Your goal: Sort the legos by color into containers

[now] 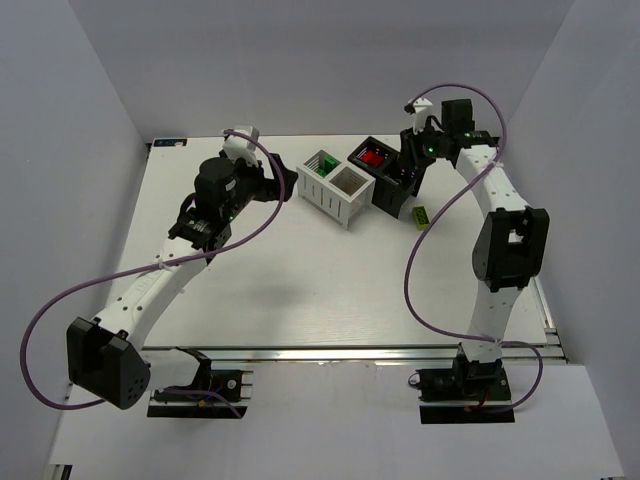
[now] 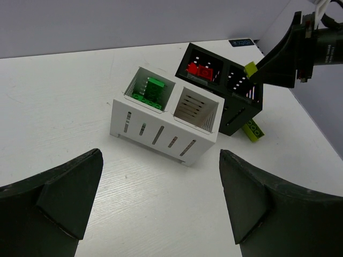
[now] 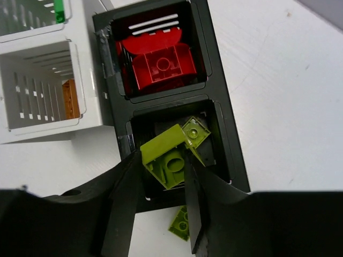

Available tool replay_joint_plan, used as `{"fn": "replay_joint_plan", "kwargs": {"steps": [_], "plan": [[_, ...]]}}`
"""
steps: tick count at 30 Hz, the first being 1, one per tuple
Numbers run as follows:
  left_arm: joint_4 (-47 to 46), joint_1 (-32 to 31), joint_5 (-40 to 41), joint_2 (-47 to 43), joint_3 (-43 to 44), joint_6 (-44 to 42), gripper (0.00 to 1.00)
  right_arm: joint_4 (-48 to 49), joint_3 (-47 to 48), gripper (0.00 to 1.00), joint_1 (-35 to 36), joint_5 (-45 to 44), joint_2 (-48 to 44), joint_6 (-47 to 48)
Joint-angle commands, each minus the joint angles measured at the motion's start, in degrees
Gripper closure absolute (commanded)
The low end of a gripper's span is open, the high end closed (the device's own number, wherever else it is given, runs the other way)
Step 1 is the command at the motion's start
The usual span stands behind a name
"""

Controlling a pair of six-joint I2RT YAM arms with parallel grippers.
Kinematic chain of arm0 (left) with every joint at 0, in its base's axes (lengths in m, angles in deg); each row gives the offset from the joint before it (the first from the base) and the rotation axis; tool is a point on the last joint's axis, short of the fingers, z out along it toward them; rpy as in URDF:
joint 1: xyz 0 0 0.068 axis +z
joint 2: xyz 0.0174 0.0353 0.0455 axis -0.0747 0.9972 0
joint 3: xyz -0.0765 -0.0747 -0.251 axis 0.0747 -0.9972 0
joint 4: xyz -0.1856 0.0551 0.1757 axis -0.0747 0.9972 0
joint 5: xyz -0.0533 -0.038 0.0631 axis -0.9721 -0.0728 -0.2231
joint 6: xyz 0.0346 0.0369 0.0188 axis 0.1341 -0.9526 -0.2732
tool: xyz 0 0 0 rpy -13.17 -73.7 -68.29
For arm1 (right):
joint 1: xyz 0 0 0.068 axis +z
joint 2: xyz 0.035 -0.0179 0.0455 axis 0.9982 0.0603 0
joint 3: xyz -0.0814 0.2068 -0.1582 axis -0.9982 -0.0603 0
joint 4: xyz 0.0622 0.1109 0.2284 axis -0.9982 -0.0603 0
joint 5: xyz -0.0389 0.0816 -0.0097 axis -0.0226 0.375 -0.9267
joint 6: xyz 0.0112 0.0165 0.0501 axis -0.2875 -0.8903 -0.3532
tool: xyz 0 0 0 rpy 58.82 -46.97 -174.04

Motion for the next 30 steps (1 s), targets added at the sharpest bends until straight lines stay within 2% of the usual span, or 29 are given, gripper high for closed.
{"fn": "replay_joint_plan", "kwargs": {"steps": [1,3,10,12,13,14,16,17,19,20,23,26,30], "plan": [[-0.4,0.2,0.4,-0.6,-0.1,-0.7,0.02,1.2,3.2,0.49,-0.3,-0.9,1.2,-1.4],[-0.4,0.2,0.4,-0.6,-0.2,-0.7,0.02,1.3,3.8,0.35,-0.2,-1.9,1.7,-1.2],[-0.4,0.2,0.2,-0.7,-0.2,-0.6,0.02,2.8,1.9,0.36,-0.2,-3.0,-0.9,-0.9],[-0.4,0.2,0.2,-1.0,-0.2,-0.6,0.02,4.8,-3.2,0.38,-0.3,-4.3,-5.6,-0.5],[-0.4,0.2,0.2,-1.1,-0.2,-0.6,0.02,9.5,-6.0,0.38,-0.3,-5.1,-7.7,-0.3],[-0.5,0.2,0.0,-1.1,-0.2,-0.5,0.02,12.0,-12.2,0.38,-0.3,-6.6,-10.3,0.5],[-0.5,0.2,-0.2,-1.3,-0.2,-0.4,0.02,17.9,-18.0,0.25,-1.5,-8.1,-17.2,0.6],[-0.6,0.2,-0.3,-1.4,-0.1,-0.3,0.02,18.8,-20.4,0.11,-2.7,-4.8,-20.4,-0.8],[-0.7,0.2,-0.5,-1.7,-0.2,-0.2,0.02,18.3,-25.1,0.11,-6.4,0.7,-21.6,-3.9],[-0.8,0.2,-0.8,-1.8,-0.3,-0.1,0.02,14.5,-25.6,0.1,-8.5,4.7,-20.9,-3.1],[-1.1,0.2,-1.1,-2.2,-0.4,0.2,0.02,9.0,-27.2,0.18,-9.6,4.0,-20.3,1.5],[-1.2,0.2,-1.6,-2.4,-0.5,0.4,0.02,15.0,-37.6,0.16,-9.7,1.3,-23.8,4.4],[-1.3,0.2,-1.7,-2.2,-0.5,0.4,0.02,22.3,-43.8,0.16,-9.8,-0.7,-22.8,4.3]]}}
